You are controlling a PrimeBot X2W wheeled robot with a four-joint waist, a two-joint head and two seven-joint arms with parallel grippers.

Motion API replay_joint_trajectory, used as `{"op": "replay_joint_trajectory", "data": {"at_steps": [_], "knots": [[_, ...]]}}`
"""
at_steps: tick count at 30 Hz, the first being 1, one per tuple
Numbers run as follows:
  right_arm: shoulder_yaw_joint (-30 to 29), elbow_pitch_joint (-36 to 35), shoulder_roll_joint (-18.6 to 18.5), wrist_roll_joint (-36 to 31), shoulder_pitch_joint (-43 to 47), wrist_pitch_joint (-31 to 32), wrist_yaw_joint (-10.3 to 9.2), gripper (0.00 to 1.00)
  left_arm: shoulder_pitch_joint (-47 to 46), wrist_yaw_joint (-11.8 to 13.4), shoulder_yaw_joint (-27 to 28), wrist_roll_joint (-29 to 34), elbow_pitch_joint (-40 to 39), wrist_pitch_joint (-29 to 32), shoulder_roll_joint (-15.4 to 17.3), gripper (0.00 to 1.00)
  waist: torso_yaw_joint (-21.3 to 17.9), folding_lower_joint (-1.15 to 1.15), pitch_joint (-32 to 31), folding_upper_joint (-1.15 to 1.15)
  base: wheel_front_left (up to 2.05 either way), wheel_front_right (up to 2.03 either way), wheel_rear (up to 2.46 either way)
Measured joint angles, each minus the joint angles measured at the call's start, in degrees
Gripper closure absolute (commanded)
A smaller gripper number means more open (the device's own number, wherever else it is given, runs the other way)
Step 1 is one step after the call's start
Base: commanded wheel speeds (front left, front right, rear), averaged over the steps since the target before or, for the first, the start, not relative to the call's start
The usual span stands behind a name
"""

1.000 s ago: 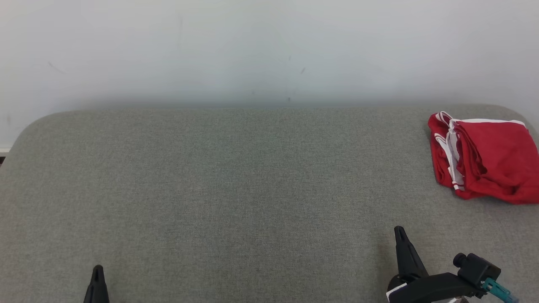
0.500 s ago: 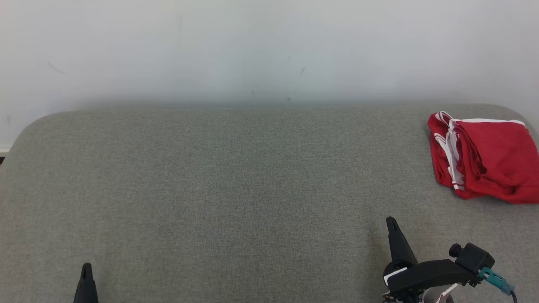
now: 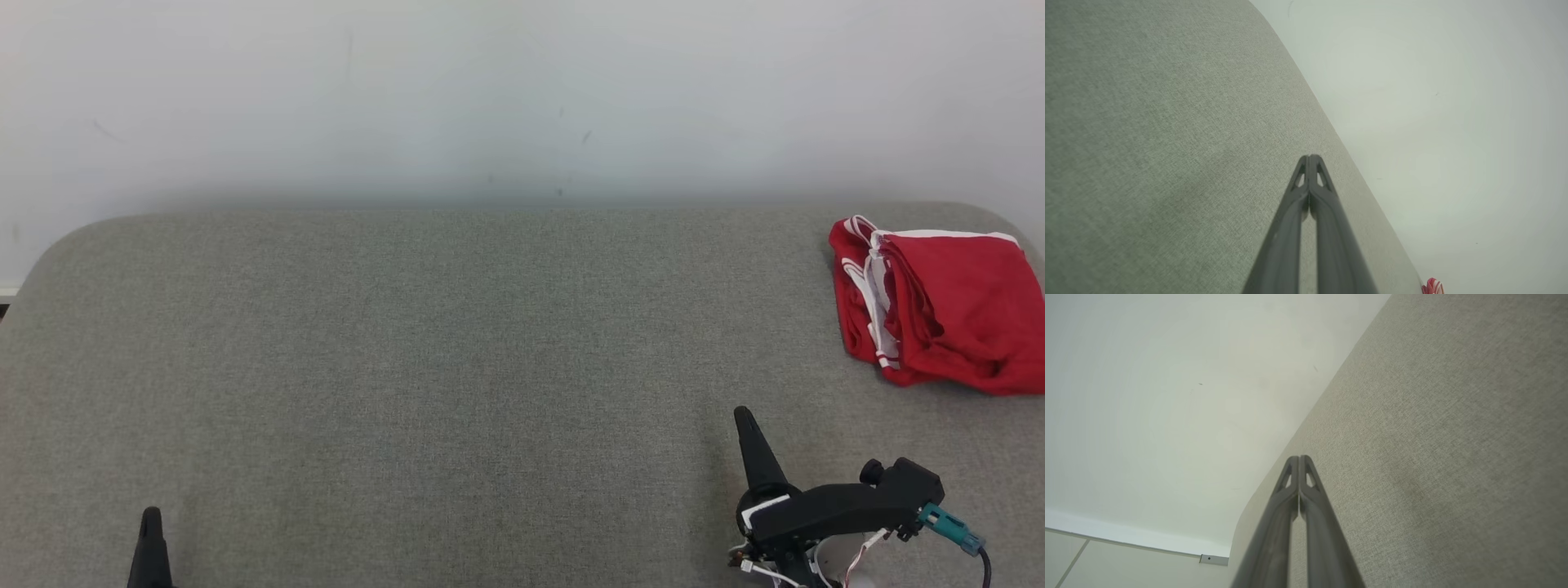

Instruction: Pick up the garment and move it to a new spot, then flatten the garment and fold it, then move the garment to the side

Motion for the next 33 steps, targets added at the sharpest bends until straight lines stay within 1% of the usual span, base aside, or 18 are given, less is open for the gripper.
{"op": "replay_joint_trajectory", "data": {"at_steps": [14, 33], "knots": [[1.3, 1.6, 0.0, 9.1, -2.7, 1.6, 0.00, 1.00, -0.9, 0.0, 2.0, -8.2, 0.1, 2.5, 0.0, 1.00, 0.0, 0.00, 0.0, 0.00, 0.00, 0.00, 0.00], [2.8, 3.5, 0.0, 19.6, -5.7, 3.3, -0.01, 1.00, -2.1, 0.0, 4.3, -18.0, 0.2, 5.5, 0.0, 1.00, -0.1, 0.00, 0.0, 0.00, 0.00, 0.00, 0.00]]}}
